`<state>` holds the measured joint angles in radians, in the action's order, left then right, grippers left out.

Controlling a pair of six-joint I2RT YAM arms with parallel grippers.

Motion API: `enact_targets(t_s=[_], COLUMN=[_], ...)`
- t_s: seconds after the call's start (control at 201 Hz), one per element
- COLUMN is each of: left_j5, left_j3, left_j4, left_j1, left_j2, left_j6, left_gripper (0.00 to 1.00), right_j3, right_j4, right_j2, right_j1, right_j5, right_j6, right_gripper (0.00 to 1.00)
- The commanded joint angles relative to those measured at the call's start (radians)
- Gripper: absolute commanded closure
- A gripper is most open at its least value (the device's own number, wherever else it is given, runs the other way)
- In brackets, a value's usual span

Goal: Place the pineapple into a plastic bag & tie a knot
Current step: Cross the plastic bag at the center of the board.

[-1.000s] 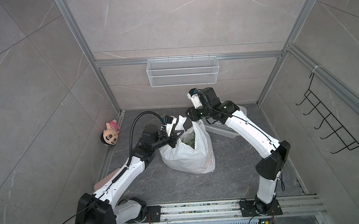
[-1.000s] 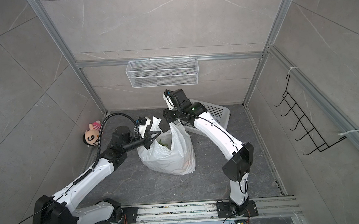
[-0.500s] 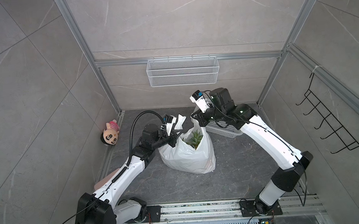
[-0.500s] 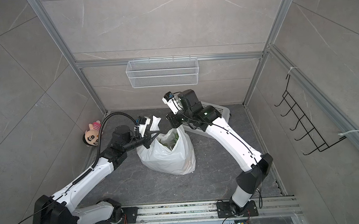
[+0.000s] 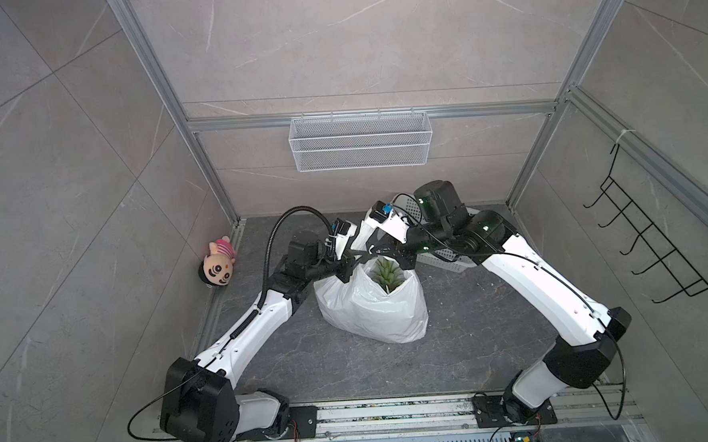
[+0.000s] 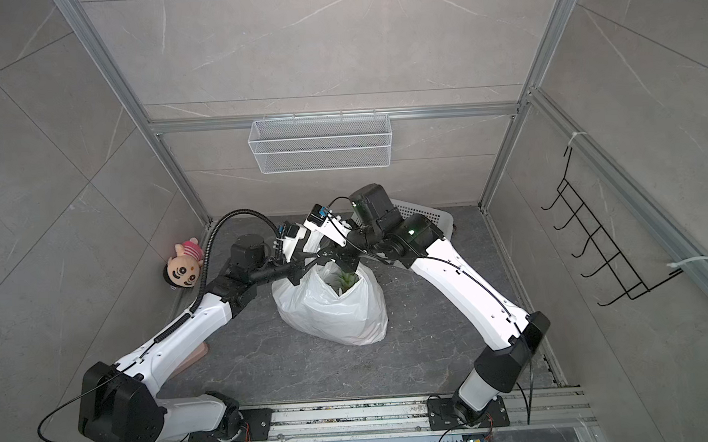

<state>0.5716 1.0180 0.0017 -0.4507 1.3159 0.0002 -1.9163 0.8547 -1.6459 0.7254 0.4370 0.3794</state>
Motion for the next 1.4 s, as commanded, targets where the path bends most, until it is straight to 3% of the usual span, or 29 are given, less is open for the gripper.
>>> enact_targets(t_s=[0.0, 0.438, 0.632, 0.866, 1.001, 1.155, 1.399], left_j5=[0.088, 0.181, 0.208, 0.209, 0.215, 0.304, 0.318], left_j3=[0.042, -0.009, -0.016, 0.001, 0.009, 0.000, 0.004], left_j4=[-0.038, 0.030, 0.043, 0.017, -0.022, -0.010, 0.052], left_j1=[0.003, 0.007, 0.024, 0.060, 0.064, 0.064, 0.064], left_j2=[-0.005, -0.055, -0.064, -0.078, -0.088, -0.112, -0.095], left_j6=[0.065, 0.073, 0.069, 0.077, 0.112, 0.150, 0.108], left_gripper=[1.00, 1.00, 0.82, 0.69, 0.67, 0.64, 0.62], right_j3=[-0.075, -0.074, -0.075, -0.054, -0.056, -0.088, -0.093], right_j4=[0.014, -0.108, -0.083, -0.060, -0.065, -0.061, -0.076], right_j2=[-0.062, -0.110, -0.112, -0.090, -0.091, -0.120, -0.131], right_j1=[0.031, 0.042, 0.042, 0.042, 0.042, 0.042, 0.046], right_j5=[-0.028, -0.117, -0.059, 0.005, -0.004, -0.009, 0.027], right_j6=[0.042, -0.018, 0.001, 0.028, 0.023, 0.004, -0.013], right_gripper=[1.00, 1.00, 1.00, 1.00, 1.00, 1.00, 1.00])
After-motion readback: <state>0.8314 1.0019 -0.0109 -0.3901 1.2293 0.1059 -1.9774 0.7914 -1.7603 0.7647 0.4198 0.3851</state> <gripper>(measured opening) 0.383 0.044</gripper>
